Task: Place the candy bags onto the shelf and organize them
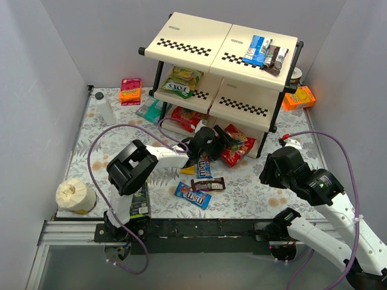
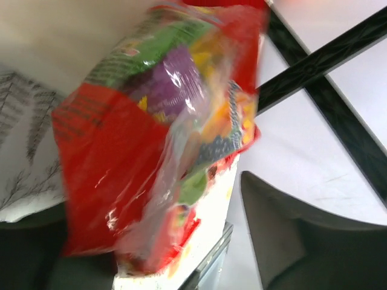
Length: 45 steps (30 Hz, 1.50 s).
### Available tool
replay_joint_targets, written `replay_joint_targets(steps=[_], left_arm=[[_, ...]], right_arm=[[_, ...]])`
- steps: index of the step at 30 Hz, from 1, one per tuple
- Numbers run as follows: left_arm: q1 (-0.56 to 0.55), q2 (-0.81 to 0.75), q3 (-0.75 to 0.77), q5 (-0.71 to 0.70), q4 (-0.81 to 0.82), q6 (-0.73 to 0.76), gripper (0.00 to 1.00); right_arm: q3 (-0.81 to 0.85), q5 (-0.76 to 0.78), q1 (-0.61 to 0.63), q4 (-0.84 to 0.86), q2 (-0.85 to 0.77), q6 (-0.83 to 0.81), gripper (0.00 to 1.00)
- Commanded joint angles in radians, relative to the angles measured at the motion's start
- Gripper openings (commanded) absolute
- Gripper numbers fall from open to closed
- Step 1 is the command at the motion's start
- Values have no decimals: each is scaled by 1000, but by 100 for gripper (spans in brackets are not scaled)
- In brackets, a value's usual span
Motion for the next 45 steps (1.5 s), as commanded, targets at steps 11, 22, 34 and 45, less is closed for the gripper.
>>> replay_joint_targets(steps=[11, 22, 34, 45], left_arm=[[-18, -365, -82, -37, -474, -159, 98], [56, -697, -102, -215, -1006, 61, 98], [396, -951, -227, 1, -1086, 262, 98], [493, -909, -205, 114, -1011, 319, 98]], right_arm=[[36, -71, -6, 200, 124, -224, 73], [41, 1, 156, 454, 320, -382, 71], [39, 271, 313, 680, 696, -700, 67], [-5, 266, 312, 856, 822, -922, 61]])
